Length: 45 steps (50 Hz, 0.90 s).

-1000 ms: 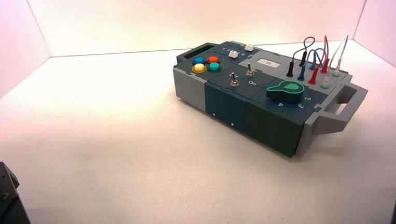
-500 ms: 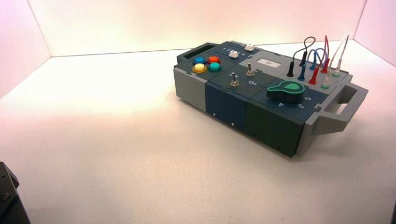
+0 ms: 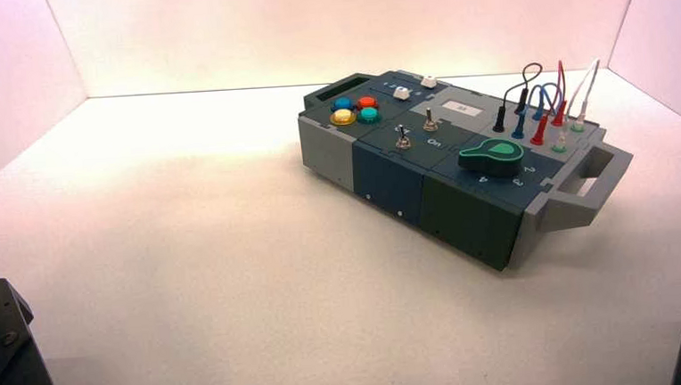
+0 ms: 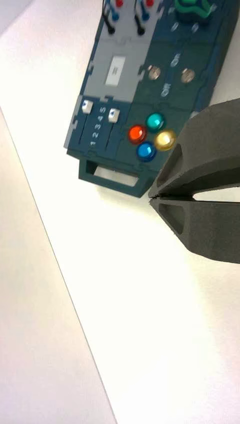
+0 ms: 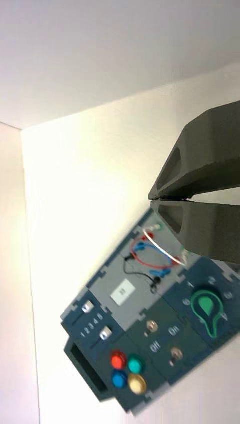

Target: Rotate the box clockwise.

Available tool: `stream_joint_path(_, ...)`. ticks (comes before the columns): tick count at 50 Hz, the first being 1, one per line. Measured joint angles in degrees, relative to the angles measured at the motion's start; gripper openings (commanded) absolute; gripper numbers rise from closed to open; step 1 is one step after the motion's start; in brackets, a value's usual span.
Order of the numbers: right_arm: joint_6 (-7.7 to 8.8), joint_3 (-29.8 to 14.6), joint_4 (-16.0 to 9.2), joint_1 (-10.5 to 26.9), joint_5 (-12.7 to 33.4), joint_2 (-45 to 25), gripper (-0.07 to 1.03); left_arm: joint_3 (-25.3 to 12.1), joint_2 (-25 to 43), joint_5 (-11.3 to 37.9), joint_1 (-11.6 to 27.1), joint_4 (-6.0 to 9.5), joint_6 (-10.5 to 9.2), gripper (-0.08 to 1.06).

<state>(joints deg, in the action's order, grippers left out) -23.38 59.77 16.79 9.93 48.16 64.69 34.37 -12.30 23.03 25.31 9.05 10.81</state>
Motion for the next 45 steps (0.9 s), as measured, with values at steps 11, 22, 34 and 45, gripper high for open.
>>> stream_joint_path(11,1.41,-1.23,-7.47,3.78,5.36,0.00,-0.02,-6.77,8.26,-0.09,0.18,-0.09,1.93,-0.03)
stream_joint_path(22,1.49,-2.11,-13.36,7.29,6.86,-1.32,-0.02,-12.83,14.85,-0.26,0.62,0.00,2.99,-0.03)
stream_joint_path(34,2.29,-3.08,-17.75,8.61,8.26,-6.94,-0.02,-19.16,21.18,-0.35,2.29,0.00,3.69,-0.03)
stream_joint_path(45,2.64,-3.08,-16.61,8.61,8.35,-8.70,-0.02,-24.26,26.89,0.18,4.39,0.00,3.78,-0.03)
